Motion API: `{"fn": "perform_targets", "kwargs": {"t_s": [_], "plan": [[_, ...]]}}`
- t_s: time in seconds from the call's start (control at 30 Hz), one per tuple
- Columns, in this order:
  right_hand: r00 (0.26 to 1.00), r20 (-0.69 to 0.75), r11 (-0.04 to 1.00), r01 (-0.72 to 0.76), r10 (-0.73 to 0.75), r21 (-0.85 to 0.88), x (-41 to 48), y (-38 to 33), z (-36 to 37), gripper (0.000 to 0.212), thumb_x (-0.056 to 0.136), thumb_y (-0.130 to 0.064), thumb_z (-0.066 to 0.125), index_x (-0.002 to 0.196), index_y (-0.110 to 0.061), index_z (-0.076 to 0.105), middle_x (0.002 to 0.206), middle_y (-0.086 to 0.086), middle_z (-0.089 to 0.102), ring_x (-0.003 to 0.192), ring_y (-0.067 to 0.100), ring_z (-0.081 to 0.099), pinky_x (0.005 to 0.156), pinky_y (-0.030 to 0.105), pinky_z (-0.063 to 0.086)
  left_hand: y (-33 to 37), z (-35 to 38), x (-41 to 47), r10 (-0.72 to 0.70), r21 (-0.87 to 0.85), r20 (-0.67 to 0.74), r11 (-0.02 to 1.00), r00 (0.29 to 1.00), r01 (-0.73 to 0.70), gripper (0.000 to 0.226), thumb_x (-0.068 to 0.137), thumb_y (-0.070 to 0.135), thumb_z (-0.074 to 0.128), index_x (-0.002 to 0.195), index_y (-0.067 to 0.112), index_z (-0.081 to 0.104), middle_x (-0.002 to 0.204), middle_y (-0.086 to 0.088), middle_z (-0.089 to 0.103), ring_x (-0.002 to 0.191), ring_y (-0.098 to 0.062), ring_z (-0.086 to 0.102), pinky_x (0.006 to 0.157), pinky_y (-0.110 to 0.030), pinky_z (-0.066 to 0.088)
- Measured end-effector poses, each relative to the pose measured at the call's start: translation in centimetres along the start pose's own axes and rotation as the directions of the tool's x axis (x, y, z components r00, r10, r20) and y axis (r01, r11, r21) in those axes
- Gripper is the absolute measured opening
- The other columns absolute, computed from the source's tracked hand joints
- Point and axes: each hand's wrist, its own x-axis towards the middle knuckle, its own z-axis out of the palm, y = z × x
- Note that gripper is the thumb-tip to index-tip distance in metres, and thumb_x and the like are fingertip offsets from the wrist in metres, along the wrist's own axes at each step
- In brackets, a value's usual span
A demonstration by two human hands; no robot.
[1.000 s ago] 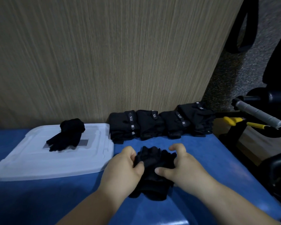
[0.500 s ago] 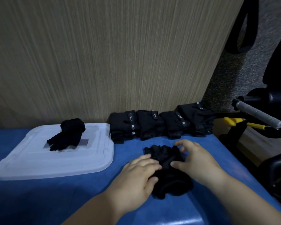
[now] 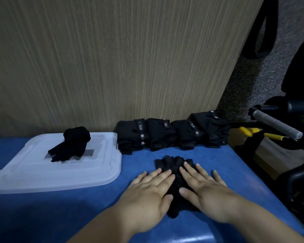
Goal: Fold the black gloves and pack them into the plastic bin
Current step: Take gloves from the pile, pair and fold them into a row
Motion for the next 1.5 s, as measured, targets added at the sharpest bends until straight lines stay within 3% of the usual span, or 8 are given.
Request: {"fn": "perform_targets", "kwargs": {"t_s": [0.27,0.4,0.57,0.87,1.0,1.13,1.33,1.5], "plan": [[0.931,-0.319,0.972,-0.114,0.177,0.208,-0.8,1.6,-0.2,0.072,0.092,-0.063,0.034,0.152,-0.025,0.021,0.156,-0.006,0.023,0.146,0.015,0.012,0.118,0.037,0.016,0.0,-0.1,0.0,-0.016,0.006,0.031,1.0,0.999,0.016,0.054,0.102,0.046,0.018,0.151,0.041,-0.004,0.154,0.029,-0.014,0.131,0.012,-0.022,0.114,-0.025,-0.017],[0.881,-0.396,0.935,-0.126,0.259,0.331,-0.2,2.0,-0.6,0.043,0.088,-0.062,0.046,0.102,-0.027,0.065,0.098,-0.007,0.053,0.111,0.019,0.047,0.085,0.024,0.039,0.3,0.0,0.1,-0.027,0.01,0.026,1.0,0.999,0.027,0.053,0.102,0.045,0.018,0.151,0.04,-0.003,0.155,0.028,-0.013,0.132,0.011,-0.022,0.114,-0.025,-0.016],[0.9,-0.355,0.905,-0.092,0.255,0.415,0.2,1.9,-0.5,0.032,0.089,-0.047,0.059,0.07,-0.024,0.047,0.074,-0.007,0.054,0.069,0.008,0.051,0.052,0.02,0.035,1.5,0.4,0.5,-0.05,0.014,0.04,0.999,0.998,0.05,0.053,0.102,0.045,0.018,0.151,0.041,-0.002,0.155,0.028,-0.014,0.136,0.009,-0.021,0.117,-0.038,-0.014],[0.831,-0.372,0.839,-0.188,0.413,0.51,-1.6,6.5,-2.5,0.027,0.087,-0.04,0.066,0.105,-0.026,0.05,0.094,0.0,0.065,0.085,0.017,0.062,0.068,0.03,0.05,5.5,0.7,5.2,0.051,0.019,0.082,0.998,0.995,-0.052,0.054,0.101,0.049,0.022,0.152,0.04,0.005,0.158,0.023,-0.009,0.144,-0.001,-0.018,0.117,-0.042,-0.013],[0.751,-0.422,0.812,-0.254,0.508,0.526,-2.5,9.2,-2.6,0.041,0.087,-0.039,0.066,0.122,-0.027,0.048,0.092,-0.004,0.063,0.079,0.014,0.061,0.068,0.031,0.053,7.3,1.1,8.2,0.082,0.033,0.107,0.996,0.991,-0.086,0.053,0.102,0.049,0.02,0.152,0.04,0.005,0.159,0.019,-0.012,0.145,-0.005,-0.017,0.118,-0.042,-0.013],[0.729,-0.532,0.863,-0.16,0.431,0.48,-2.6,10.2,-2.4,0.045,0.093,-0.035,0.057,0.136,-0.028,0.046,0.134,-0.004,0.055,0.121,0.017,0.052,0.096,0.031,0.046,8.3,1.5,9.9,0.06,0.062,0.122,0.996,0.991,-0.068,0.055,0.101,0.049,0.02,0.152,0.039,0.001,0.159,0.019,-0.011,0.145,-0.005,-0.016,0.118,-0.044,-0.012],[0.941,-0.276,0.956,-0.119,0.195,0.269,-1.0,10.3,-0.6,0.057,0.103,-0.043,0.029,0.154,-0.024,0.012,0.161,-0.01,0.002,0.148,0.01,-0.006,0.12,0.035,0.005,8.7,1.6,10.5,0.011,0.099,0.132,0.995,0.991,-0.024,0.056,0.1,0.053,0.018,0.15,0.043,-0.004,0.158,0.019,-0.016,0.145,-0.007,-0.019,0.118,-0.043,-0.013],[0.953,-0.173,0.954,-0.207,0.247,0.218,-0.9,11.0,-0.3,0.061,0.101,-0.053,0.022,0.154,-0.03,0.002,0.159,-0.018,-0.01,0.147,0.011,-0.014,0.119,0.046,-0.005,8.9,1.5,10.5,-0.039,0.103,0.153,0.994,0.987,0.024,0.055,0.099,0.057,0.015,0.148,0.049,-0.007,0.157,0.019,-0.02,0.144,-0.012,-0.023,0.117,-0.046,-0.014]]}}
